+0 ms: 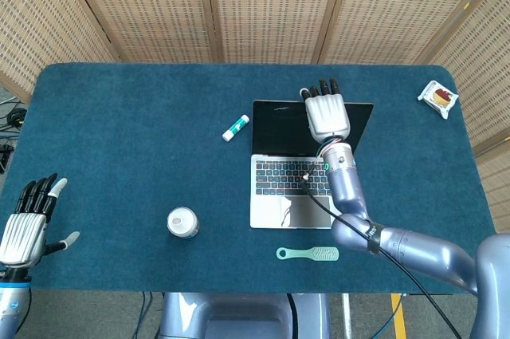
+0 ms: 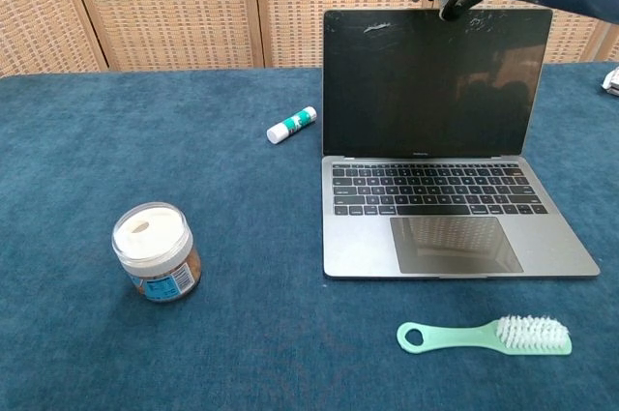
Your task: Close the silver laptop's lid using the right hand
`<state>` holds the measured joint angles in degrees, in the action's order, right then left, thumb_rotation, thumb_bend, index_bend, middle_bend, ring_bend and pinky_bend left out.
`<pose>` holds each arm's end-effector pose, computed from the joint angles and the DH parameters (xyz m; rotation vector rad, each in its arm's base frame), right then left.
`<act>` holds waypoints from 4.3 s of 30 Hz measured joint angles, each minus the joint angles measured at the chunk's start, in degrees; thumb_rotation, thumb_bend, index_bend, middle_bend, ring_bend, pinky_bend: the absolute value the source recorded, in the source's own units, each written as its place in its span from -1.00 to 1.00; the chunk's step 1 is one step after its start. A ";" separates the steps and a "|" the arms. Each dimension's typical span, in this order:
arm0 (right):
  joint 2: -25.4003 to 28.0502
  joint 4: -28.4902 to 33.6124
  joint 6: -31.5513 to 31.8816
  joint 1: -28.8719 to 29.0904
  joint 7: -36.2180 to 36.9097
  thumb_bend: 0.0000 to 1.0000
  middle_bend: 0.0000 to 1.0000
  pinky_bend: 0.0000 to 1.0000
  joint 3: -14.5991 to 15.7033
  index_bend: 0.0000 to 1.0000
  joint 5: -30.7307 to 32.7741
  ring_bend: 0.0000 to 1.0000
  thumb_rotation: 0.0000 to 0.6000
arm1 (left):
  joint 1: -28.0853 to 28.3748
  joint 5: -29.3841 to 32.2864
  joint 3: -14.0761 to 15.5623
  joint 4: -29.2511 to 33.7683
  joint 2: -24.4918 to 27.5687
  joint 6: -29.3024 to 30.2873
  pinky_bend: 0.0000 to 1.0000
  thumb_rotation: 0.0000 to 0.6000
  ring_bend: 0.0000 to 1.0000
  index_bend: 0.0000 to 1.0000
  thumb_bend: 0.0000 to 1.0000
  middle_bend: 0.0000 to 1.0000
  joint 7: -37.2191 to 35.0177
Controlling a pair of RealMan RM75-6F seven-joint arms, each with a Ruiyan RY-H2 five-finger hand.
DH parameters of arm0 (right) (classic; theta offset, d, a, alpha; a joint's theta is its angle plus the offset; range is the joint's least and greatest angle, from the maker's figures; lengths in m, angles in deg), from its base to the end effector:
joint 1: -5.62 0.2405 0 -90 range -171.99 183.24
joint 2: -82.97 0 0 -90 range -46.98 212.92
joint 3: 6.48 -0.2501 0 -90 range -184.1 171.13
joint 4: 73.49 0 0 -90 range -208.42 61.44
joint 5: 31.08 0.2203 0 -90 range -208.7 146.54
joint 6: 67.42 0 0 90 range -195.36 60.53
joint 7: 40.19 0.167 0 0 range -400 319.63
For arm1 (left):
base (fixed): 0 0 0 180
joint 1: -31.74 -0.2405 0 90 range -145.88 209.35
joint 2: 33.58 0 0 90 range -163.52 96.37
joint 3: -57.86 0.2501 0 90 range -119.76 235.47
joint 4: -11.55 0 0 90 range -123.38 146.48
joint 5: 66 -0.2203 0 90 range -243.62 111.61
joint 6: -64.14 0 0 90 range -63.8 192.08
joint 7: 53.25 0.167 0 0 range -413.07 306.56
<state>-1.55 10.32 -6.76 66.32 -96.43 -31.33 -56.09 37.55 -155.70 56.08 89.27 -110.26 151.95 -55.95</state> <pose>-0.0590 -0.4649 0.0473 1.5834 -0.7389 0.6782 -0.3216 0.2073 0.0992 -1.4226 -0.8567 -0.9756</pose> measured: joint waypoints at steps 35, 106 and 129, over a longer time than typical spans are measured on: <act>1.84 5.88 8.07 2.65 -2.77 1.00 -0.19 -0.75 4.28 -0.20 3.89 -0.60 1.00 | 0.13 0.13 0.21 0.33 0.21 -0.02 -1.00 1.00 -1.00 -1.00 -0.97 -1.00 0.22; 5.82 36.70 29.05 -6.72 -1.12 1.00 -0.21 -0.75 9.54 -0.20 8.26 -0.60 1.00 | -0.98 -4.99 2.56 3.10 1.04 3.77 -1.00 1.00 -1.00 -1.00 -0.97 -1.00 3.11; 4.27 32.18 23.06 -12.30 4.87 1.00 -0.22 -0.75 14.32 -0.20 5.46 -0.60 1.00 | -1.49 -5.51 2.31 3.54 1.37 5.13 -1.00 1.00 -1.00 -1.00 -0.97 -1.00 3.31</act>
<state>2.72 42.50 16.30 54.02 -91.56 -17.01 -50.63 36.06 -161.21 58.39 92.81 -108.89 157.08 -52.64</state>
